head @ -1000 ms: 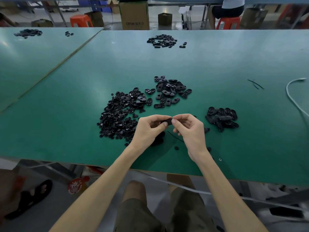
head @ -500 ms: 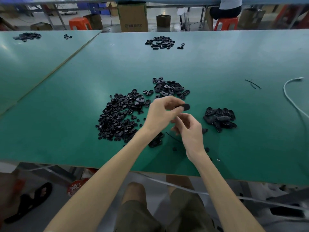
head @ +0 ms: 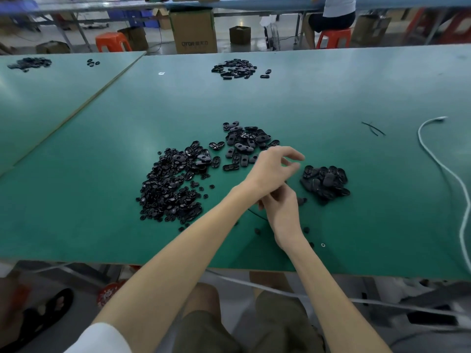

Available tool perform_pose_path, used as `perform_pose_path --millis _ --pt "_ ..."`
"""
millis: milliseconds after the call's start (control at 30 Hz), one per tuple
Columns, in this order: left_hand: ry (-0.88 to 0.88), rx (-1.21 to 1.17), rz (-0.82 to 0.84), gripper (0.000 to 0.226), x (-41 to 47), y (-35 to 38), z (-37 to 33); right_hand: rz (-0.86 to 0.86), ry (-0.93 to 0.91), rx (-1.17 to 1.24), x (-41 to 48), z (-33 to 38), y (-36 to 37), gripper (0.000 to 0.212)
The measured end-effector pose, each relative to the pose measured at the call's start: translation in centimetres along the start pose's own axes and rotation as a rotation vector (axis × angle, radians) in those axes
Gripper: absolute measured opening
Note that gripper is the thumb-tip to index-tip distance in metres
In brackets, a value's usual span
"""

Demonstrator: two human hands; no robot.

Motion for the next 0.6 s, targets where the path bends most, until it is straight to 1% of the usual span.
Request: perform_pose_path --millis 100,167,200,267,333,400,500,600 --pt "-0.073 0.121 -0.160 0.033 0.4 -2.9 2.7 -0.004 -0.034 -0.045 -0.1 -0.2 -0.1 0.012" --pt "-0.097 0.287 -0.243 0.040 0.7 -4.9 4.9 -0.013 -0.035 -0.046 0.0 -0.4 0.0 0.011" --pt "-0.098 0.401 -0.260 0.043 0.8 -5.7 6.0 -0.010 -0.034 -0.038 0.0 -0.4 0.1 0.011" --pt "-0.097 0.633 -0.241 0.044 0.7 -7.1 8.2 -0.002 -0.033 -0.031 -0.1 -0.4 0.1 0.011" --pt "-0.092 0.786 -0.209 0.037 0.3 -8.0 9.8 0.002 -0.032 -0.032 -0.1 -0.4 0.1 0.010" --pt "-0.049 0.841 -0.218 0.028 -0.2 -8.6 10.6 0.002 -0.030 -0.034 -0.2 -0.4 0.1 0.010" --pt "0.014 0.809 -0.257 0.019 -0.8 -9.1 10.8 0.002 -0.030 -0.036 -0.2 -0.4 0.1 0.010" --pt "0.022 0.716 -0.318 0.021 -1.4 -9.4 10.3 0.002 -0.031 -0.031 -0.1 -0.4 0.0 0.010"
Point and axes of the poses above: each hand's wrist, its own x-axis towards the middle knuckle, its own y-axis out of the palm, z = x × y, the point moved 2 cm from there along x, towards the middle knuckle, and after that the axes turned 15 degrees about -z, right-handed, at the moved point
